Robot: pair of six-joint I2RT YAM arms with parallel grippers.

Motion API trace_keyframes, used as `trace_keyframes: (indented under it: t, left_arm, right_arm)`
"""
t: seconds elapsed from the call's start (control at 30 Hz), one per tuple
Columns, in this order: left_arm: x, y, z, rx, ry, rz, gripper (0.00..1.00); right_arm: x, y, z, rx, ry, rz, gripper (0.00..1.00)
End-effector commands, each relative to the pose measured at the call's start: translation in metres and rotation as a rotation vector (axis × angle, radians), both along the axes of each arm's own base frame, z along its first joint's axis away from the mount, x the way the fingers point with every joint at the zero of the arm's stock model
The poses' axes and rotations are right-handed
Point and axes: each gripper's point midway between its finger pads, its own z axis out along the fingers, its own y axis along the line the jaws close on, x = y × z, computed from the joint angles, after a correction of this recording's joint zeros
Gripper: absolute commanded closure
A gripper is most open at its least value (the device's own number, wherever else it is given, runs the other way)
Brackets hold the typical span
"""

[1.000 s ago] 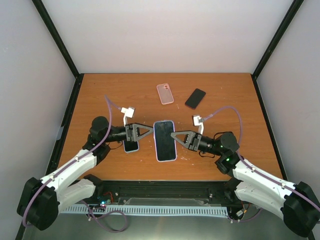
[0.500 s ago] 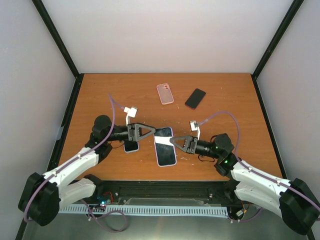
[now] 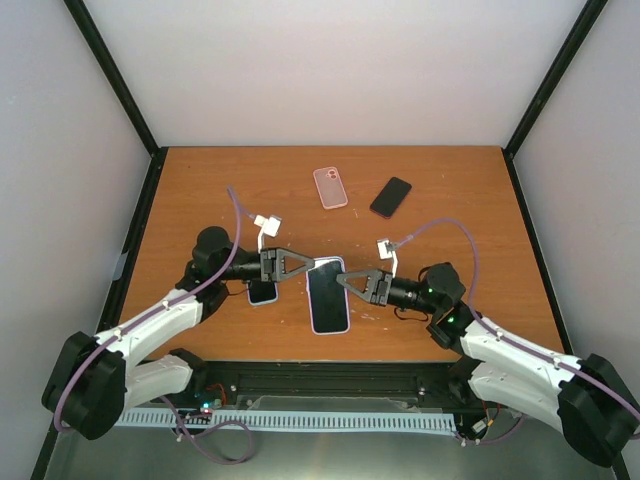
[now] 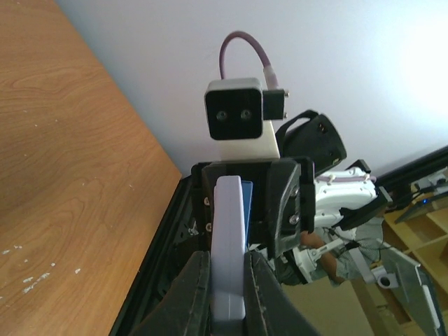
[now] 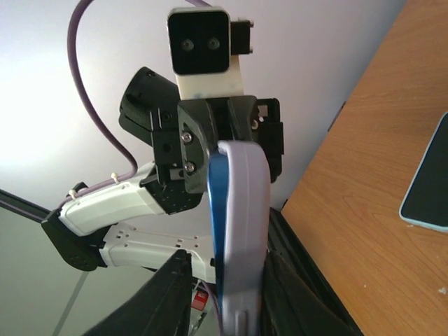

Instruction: Put the phone into the phone case

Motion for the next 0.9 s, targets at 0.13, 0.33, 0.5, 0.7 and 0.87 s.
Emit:
trace_keyframes:
  t: [0.13,0.33,0.5,0.7,0.87]
  left_arm:
    - [-0.015,-0.004,0.022,0.006,-0.168,-0.104,1.00]
    - [-0.018,-0.002,0.022,0.028,-0.184,-0.110,1.00]
    - [-0.006,0.000,0.015,0.096,-0.159,-0.031,1.00]
    - [0.003,0.000,0.001,0.167,-0.105,0.002,1.00]
    - [-0.004,-0.002,0.005,0.141,-0.101,-0.043,1.00]
  right_arm:
    - [0.008,0.000,0.040,-0.010,-0.120,-0.052,0.67]
    - [0.012,0.008,0.050,-0.004,-0.135,-0.031,0.72]
    - [0.015,0.004,0.055,-0.017,-0.186,-0.071,0.97]
    - [0.023,-0.005,0.047,-0.155,-0.261,-0.146,0.97]
    - [0.018,-0.005,0.058,-0.167,-0.258,-0.120,0.72]
